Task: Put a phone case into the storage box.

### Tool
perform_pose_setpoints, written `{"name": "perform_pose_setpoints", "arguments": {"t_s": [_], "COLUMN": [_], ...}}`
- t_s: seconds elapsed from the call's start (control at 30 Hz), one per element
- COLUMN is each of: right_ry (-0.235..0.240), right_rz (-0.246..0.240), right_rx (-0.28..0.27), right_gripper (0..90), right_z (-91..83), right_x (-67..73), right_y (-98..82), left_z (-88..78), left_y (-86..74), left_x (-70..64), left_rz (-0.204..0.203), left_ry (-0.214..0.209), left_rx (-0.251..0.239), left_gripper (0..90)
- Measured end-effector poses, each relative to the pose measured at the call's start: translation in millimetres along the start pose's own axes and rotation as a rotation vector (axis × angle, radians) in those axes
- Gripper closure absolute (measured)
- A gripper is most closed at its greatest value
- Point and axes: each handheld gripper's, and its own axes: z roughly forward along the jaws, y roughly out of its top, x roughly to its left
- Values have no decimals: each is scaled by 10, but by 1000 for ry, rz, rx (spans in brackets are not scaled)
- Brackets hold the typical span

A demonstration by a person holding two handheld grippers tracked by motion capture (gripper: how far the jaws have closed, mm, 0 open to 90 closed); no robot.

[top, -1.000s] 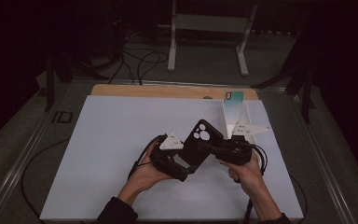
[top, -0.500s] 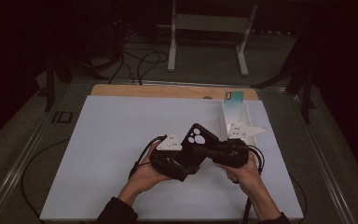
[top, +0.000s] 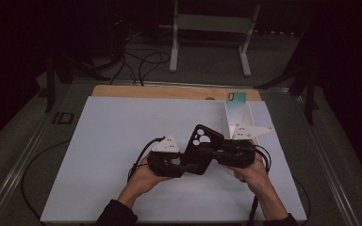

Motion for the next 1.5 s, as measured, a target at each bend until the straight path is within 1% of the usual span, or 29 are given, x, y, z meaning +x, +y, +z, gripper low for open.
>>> {"name": "perform_pose_setpoints", "arguments": {"t_s": [0.1, 0.2, 0.23, 0.27, 0.3, 0.33, 0.37, 0.43, 0.5, 0.57, 0.63, 0.77, 0.87, 0.93, 0.97, 1.07, 1.27, 1.43, 1.47, 1.5], "right_ry": [-12, -28, -30, -28, -29, -28, -39, -67, -94, -117, -132, -153, -160, -183, -191, -207, -228, -230, -250, -250], "right_rz": [-11, -6, -5, -2, 5, 4, 5, -4, 5, 9, 21, 27, 28, 31, 33, 34, 54, 57, 75, 75], "right_rx": [6, 11, 8, 8, 11, 12, 14, 30, 32, 38, 37, 37, 35, 32, 33, 29, -10, -18, -26, -26], "right_gripper": [692, 610, 569, 550, 503, 489, 434, 381, 325, 271, 238, 205, 190, 153, 143, 138, 138, 138, 138, 138], "right_z": [3, 7, 14, 17, 26, 29, 41, 57, 71, 74, 69, 48, 40, 30, 27, 16, 2, 0, 18, 18], "right_x": [4, -2, -9, -11, -7, -7, 5, 12, 11, 9, 7, 10, 12, 20, 23, 33, 61, 62, 70, 70], "right_y": [3, 7, 6, 5, 7, 8, 11, 13, 14, 15, 16, 24, 28, 35, 39, 57, 116, 125, 160, 160], "left_z": [-2, -8, -8, -5, -3, 2, 3, -3, -10, -18, -31, -50, -48, -44, -42, -42, -43, -45, -45, -40], "left_y": [-12, -17, -16, -14, -14, -11, -9, -5, -3, -2, -1, -6, -16, -24, -28, -31, -34, -35, -35, -35], "left_x": [11, 10, 8, 3, -2, -9, -14, -18, -23, -20, -12, 5, 9, 9, 7, 6, 4, -4, -4, -10], "left_rz": [-11, -9, -8, -3, -3, 2, 5, 9, 13, 11, 8, -3, -7, -11, -11, -9, -7, -4, -4, -1], "left_ry": [-18, -27, -27, -28, -27, -25, -17, -5, 18, 33, 51, 79, 98, 106, 117, 134, 135, 141, 141, 139], "left_rx": [-14, -28, -30, -31, -31, -29, -29, -29, -33, -36, -36, -39, -37, -38, -39, -38, -43, -47, -47, -46], "left_gripper": [671, 733, 761, 772, 792, 793, 795, 797, 799, 801, 803, 803, 803, 803, 803, 803, 803, 803, 803, 803]}}
